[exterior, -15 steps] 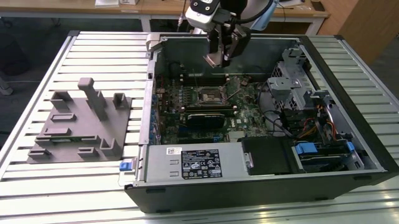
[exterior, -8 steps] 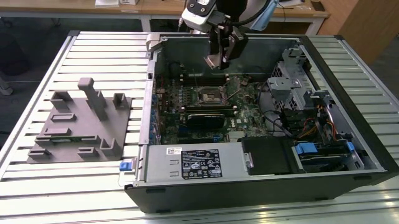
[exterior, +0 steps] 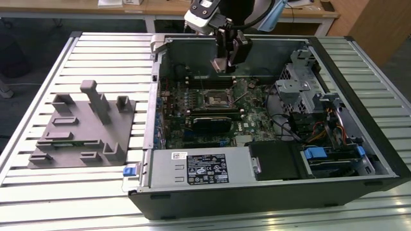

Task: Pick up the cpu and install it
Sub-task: 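Place the cpu into insertion slot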

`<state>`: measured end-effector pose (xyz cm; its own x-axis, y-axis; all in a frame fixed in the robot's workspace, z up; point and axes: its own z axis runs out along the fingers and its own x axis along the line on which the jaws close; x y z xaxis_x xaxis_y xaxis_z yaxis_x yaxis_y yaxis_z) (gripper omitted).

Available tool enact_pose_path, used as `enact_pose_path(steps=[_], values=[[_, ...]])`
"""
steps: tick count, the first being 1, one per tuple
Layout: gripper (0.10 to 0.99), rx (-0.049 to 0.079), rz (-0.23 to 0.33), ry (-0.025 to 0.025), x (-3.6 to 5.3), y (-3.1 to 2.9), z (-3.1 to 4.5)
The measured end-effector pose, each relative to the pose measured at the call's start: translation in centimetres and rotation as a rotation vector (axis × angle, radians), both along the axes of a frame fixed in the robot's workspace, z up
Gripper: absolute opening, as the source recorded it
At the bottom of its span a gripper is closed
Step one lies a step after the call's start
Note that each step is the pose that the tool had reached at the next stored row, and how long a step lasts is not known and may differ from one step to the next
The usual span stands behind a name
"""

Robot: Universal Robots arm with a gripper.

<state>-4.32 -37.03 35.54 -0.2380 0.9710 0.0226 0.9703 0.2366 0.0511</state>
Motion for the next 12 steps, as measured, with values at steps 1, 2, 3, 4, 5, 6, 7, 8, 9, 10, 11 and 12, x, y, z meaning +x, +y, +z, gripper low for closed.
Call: enact_pose_path(steps=[1,2,3,4,5,6,7,8,9,10,11,12], values=[[0.541,0.000,-0.009,0.0000,0.00,0.02,-0.05],[0.541,0.000,-0.017,0.0000,0.01,0.05,-0.11],[0.541,0.000,-0.023,-0.0001,0.02,0.06,-0.17],[0.541,0.000,-0.030,-0.0001,0.05,0.06,-0.22],[0.541,0.000,-0.034,0.0000,0.12,0.06,-0.26],[0.541,-0.003,-0.035,-0.0001,0.14,0.07,-0.27],[0.541,-0.008,-0.036,-0.0002,0.14,0.07,-0.30],[0.541,-0.011,-0.037,-0.0003,0.14,0.06,-0.35],[0.541,-0.014,-0.037,-0.0004,0.15,0.06,-0.43],[0.541,-0.014,-0.041,-0.0002,0.15,0.07,-0.50],[0.541,-0.014,-0.054,-0.0002,0.14,0.08,-0.57],[0.541,-0.014,-0.071,0.0000,0.14,0.08,-0.64]])
